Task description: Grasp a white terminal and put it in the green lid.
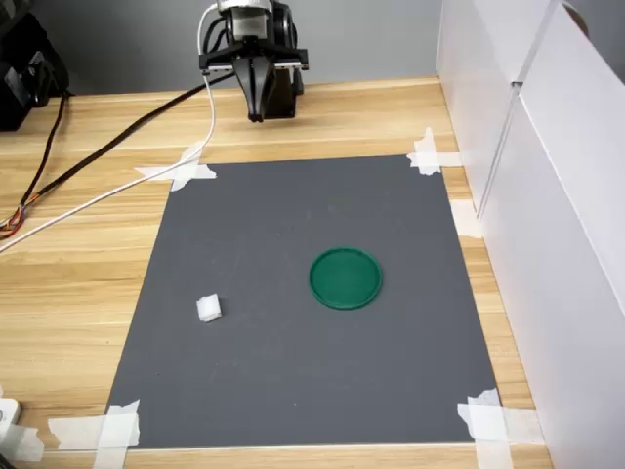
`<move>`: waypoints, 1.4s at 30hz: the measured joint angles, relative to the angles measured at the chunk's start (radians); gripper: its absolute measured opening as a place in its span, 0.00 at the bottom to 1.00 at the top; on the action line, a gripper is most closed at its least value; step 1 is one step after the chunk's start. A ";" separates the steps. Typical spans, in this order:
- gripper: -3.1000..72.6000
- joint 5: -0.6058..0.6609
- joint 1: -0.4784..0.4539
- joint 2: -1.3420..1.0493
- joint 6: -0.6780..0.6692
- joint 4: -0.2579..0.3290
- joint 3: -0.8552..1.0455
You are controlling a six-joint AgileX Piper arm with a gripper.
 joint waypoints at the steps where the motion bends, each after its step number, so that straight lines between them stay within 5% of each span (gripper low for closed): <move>1: 0.01 0.000 0.000 0.000 0.000 0.000 0.000; 20: 0.01 0.044 0.000 0.036 -0.007 0.003 -0.072; 36: 0.01 0.115 0.000 0.644 -0.093 -0.001 -0.480; 42: 0.01 0.142 0.000 0.908 -0.112 -0.057 -0.670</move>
